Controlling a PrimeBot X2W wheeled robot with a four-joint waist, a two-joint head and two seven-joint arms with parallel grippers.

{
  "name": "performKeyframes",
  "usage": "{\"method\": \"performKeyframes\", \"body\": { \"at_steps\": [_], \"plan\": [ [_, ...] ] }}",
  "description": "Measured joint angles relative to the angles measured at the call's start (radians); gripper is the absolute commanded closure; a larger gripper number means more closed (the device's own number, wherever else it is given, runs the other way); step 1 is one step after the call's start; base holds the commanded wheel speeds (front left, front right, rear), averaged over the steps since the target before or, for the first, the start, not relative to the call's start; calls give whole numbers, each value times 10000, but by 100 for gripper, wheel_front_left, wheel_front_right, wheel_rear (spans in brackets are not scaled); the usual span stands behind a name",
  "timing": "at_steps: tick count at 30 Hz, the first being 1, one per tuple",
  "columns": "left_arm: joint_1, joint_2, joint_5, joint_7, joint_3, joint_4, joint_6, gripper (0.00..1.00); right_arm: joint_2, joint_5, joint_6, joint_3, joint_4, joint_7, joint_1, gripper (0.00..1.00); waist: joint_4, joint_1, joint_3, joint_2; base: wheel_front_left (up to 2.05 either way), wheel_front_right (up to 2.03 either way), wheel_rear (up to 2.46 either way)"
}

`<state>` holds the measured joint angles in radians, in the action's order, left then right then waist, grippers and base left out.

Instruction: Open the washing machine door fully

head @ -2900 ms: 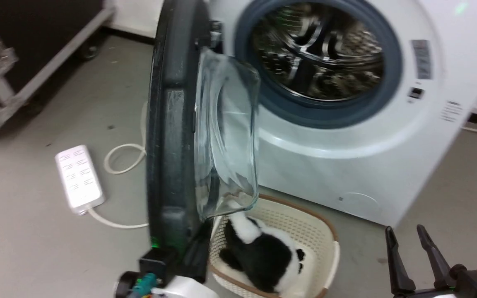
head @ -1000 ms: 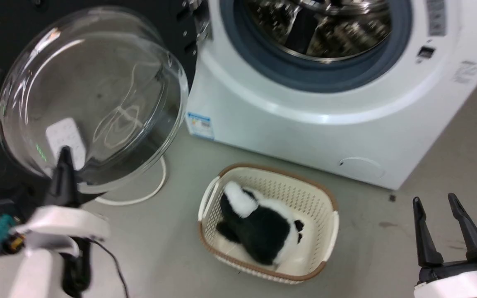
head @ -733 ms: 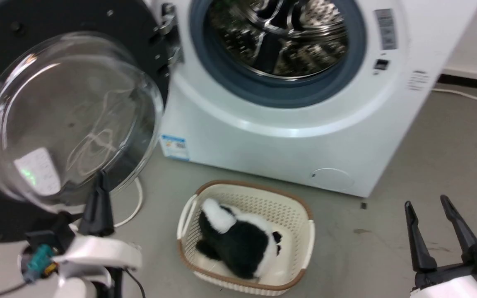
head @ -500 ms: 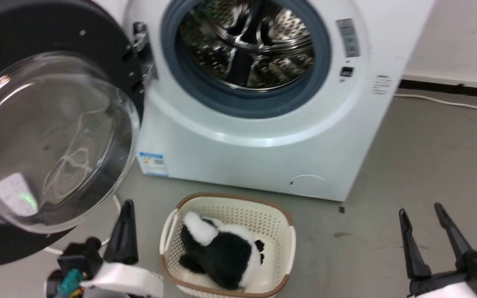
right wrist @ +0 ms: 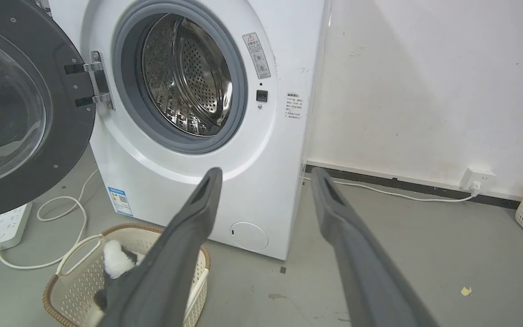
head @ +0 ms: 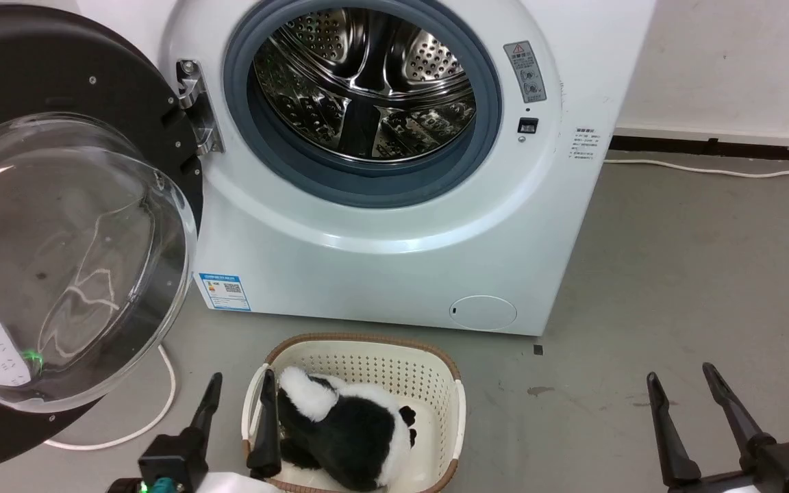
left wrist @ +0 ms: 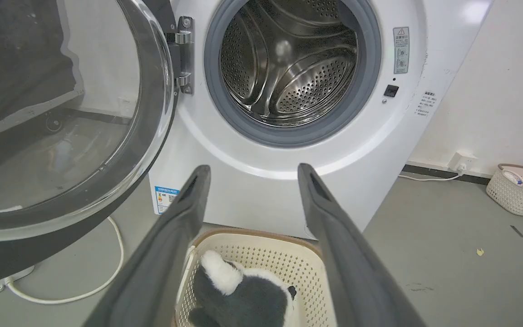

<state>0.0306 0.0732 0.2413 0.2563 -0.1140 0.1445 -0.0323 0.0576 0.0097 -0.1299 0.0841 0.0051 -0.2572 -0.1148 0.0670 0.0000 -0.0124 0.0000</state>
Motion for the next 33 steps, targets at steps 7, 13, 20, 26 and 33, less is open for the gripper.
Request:
{"method": "performKeyframes", "body": {
  "at_steps": [7, 13, 20, 26, 33],
  "plan": [
    [60, -58, -412, 0, -61, 81, 63, 0, -13, 121, 0, -10, 215, 0, -1, 0, -4, 0, -14, 0, 0, 0, 0],
    [60, -163, -656, 0, -65, 21, 88, 0, -15, 198, 0, 10, 251, 0, 0, 0, -22, 0, -6, 0, 0, 0, 0],
    [60, -198, -905, 0, -71, 31, 88, 0, -17, 270, 0, 2, 253, 0, 0, 0, -9, 1, 0, 0, 0, 0, 0],
    [60, -201, -988, 0, -42, 59, 88, 0, -21, 276, 0, -25, 259, 0, 0, 0, -3, 1, -13, 0, 0, 0, 0],
    [60, -217, -932, -17, -38, 192, 150, 100, -21, 355, 0, -35, 272, 4, 2, 100, 33, 1, -25, 0, 0, 0, 0]
  ]
}}
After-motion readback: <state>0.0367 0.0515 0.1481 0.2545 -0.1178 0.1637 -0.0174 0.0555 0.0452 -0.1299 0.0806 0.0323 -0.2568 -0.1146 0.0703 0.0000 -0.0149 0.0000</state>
